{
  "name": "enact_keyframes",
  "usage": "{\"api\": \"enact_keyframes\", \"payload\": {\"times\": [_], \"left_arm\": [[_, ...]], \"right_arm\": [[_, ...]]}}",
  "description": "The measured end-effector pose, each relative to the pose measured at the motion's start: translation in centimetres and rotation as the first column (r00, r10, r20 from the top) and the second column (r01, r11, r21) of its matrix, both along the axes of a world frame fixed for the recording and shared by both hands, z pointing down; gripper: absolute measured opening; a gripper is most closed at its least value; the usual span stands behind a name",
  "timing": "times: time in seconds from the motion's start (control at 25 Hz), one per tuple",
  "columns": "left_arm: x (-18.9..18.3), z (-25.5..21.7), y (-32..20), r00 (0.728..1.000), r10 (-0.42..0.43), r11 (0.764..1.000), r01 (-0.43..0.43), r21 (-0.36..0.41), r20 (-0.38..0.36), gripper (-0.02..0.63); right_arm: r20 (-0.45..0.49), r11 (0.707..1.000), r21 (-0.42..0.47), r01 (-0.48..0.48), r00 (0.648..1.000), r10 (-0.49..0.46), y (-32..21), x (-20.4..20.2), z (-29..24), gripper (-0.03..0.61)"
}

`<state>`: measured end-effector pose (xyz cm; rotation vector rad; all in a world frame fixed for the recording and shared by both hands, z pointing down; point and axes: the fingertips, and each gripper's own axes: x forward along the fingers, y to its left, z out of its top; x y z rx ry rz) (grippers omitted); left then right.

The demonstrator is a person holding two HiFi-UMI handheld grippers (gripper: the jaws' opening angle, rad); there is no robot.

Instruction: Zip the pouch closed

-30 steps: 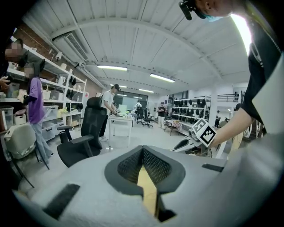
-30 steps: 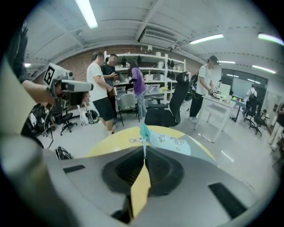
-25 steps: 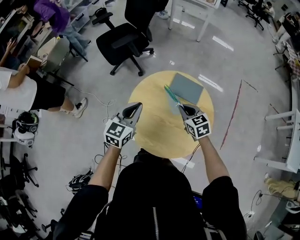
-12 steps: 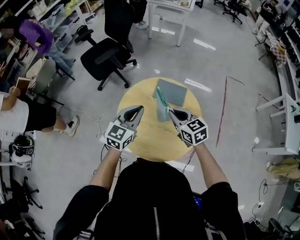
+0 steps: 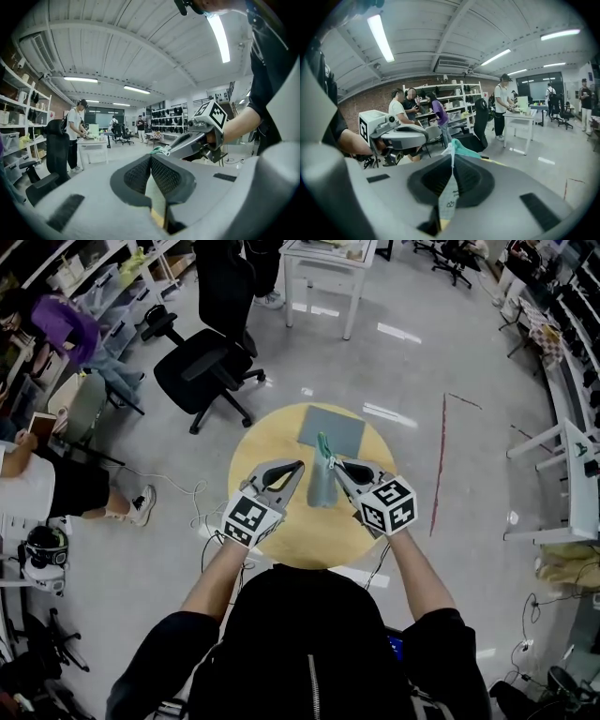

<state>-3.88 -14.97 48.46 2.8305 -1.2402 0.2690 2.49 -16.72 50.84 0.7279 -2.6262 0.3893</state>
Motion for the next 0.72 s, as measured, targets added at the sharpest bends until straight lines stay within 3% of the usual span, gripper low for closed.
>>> {"api": "enact_keyframes", "payload": {"times": [0.32,0.52,0.72], "left_arm": [[3.7,0.7,1.0,0.981,0.119,0.99,-0.128,0.054,0.151,0.128],[4.7,2.1,1.4,0.948,0.125,0.98,-0.164,0.112,0.292,0.124],[5.1,2.1,1.7,0.912,0.112,0.964,-0.196,0.178,0.396,0.097]], "right_arm": [[0.037,0.999,-0.047,0.025,0.999,-0.023,1.1,-0.9,-0.9,0.012],[0.062,0.995,-0.093,0.044,0.997,-0.039,1.9,-1.5,-1.0,0.012],[0.029,0.991,-0.113,0.068,0.997,-0.065,2.4,-1.3,-0.6,0.012]]}}
